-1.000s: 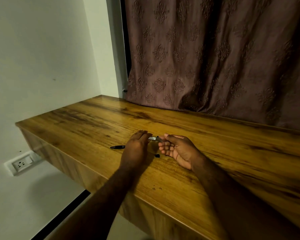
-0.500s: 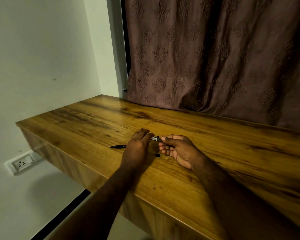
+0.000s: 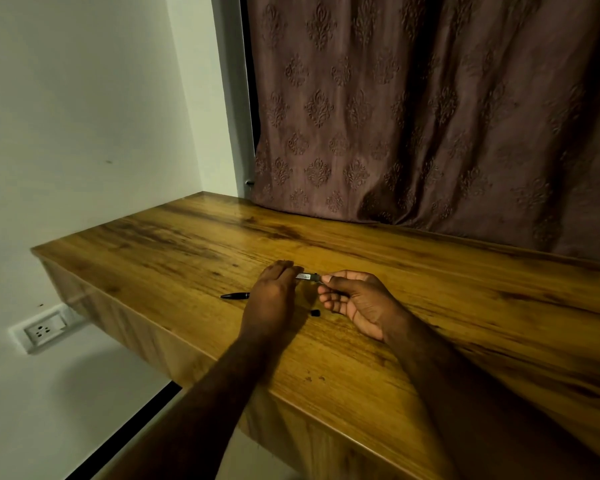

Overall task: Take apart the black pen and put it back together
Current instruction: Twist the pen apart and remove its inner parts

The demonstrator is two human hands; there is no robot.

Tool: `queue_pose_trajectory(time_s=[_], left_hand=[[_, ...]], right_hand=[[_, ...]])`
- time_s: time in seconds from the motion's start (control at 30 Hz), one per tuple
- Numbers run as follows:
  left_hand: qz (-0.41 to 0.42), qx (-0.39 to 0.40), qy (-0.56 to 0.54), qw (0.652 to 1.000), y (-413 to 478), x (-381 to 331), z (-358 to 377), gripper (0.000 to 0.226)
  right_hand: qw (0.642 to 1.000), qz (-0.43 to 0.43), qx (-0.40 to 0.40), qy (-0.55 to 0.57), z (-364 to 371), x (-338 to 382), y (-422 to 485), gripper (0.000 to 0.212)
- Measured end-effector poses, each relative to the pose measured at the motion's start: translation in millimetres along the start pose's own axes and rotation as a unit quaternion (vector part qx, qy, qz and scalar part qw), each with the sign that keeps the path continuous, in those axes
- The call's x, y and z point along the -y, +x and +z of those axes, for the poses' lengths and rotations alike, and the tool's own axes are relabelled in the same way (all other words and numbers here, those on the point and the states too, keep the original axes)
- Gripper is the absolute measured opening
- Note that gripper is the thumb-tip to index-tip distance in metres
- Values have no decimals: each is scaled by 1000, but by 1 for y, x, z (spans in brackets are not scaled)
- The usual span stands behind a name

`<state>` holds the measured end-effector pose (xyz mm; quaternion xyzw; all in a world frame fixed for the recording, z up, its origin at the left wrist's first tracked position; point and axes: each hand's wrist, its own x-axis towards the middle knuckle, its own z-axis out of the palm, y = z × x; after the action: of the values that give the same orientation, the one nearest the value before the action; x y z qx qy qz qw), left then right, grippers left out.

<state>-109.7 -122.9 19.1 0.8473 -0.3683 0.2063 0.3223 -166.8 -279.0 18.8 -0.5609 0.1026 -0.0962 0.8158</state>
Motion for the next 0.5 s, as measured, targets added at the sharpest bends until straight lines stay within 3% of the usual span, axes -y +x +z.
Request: queue_pose_trajectory(time_s=[0.13,0.4,0.5], left_hand=[[-7,14,1,1000,0,-1,0,38],[-4,5,-5,1000,-3,-4,-3,69],[-36,8,-28,999,-2,0,-2,50]], right_hand=[[1000,-9,-9,-19,1,-2,0,13],[999,-17,-16,-42,1,-3,1,19],[999,-19,-18,-46,-3,0,-1,13]])
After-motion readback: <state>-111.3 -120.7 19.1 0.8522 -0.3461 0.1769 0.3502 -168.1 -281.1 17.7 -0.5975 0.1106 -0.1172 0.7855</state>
